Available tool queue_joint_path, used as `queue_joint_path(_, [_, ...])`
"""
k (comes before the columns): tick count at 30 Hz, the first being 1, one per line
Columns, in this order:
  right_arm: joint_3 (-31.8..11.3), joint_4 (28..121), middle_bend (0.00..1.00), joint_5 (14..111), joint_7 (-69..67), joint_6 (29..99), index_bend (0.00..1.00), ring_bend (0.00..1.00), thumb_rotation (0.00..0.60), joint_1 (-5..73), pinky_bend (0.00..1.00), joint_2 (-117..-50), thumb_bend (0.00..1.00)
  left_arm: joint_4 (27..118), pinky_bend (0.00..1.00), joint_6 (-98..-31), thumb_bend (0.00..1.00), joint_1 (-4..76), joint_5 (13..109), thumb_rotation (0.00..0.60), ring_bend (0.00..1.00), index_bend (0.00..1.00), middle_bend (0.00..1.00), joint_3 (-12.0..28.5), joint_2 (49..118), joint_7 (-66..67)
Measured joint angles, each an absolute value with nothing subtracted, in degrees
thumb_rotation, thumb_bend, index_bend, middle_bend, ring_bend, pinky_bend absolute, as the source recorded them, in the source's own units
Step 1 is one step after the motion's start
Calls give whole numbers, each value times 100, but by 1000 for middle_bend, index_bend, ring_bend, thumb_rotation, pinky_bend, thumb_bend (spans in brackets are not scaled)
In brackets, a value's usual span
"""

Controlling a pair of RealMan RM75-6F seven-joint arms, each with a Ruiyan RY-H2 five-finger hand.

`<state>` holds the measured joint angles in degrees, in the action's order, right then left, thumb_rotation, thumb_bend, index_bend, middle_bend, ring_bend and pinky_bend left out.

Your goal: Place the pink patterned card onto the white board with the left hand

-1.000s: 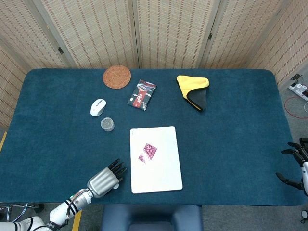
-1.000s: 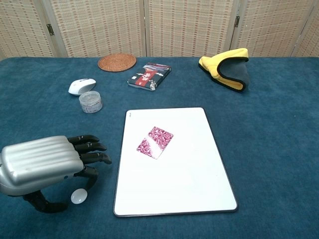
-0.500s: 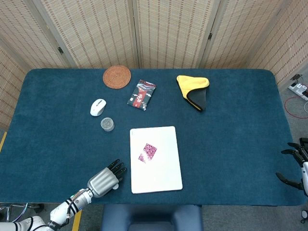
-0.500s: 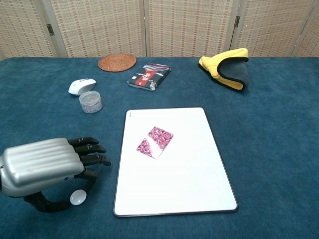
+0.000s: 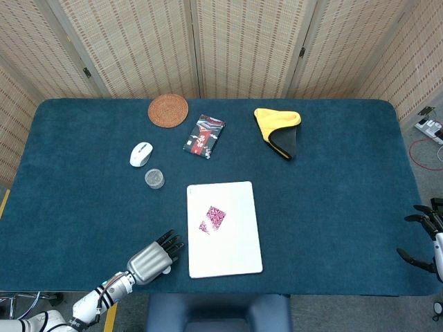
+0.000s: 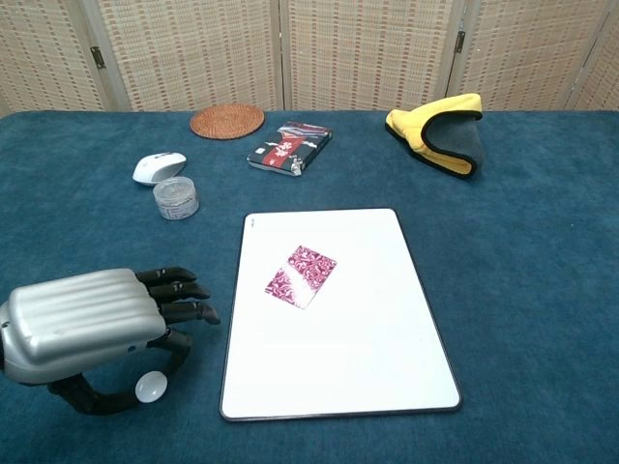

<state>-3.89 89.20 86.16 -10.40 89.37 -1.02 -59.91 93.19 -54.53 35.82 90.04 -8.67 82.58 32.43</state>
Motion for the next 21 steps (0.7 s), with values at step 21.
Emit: queue_joint_path(21, [-399,8863,233,8589,-1087,8885,347,222,600,-79,31,-6004,38,9827,0,-5135,403,4094,8464,600,93,502,168,95,7980,2800])
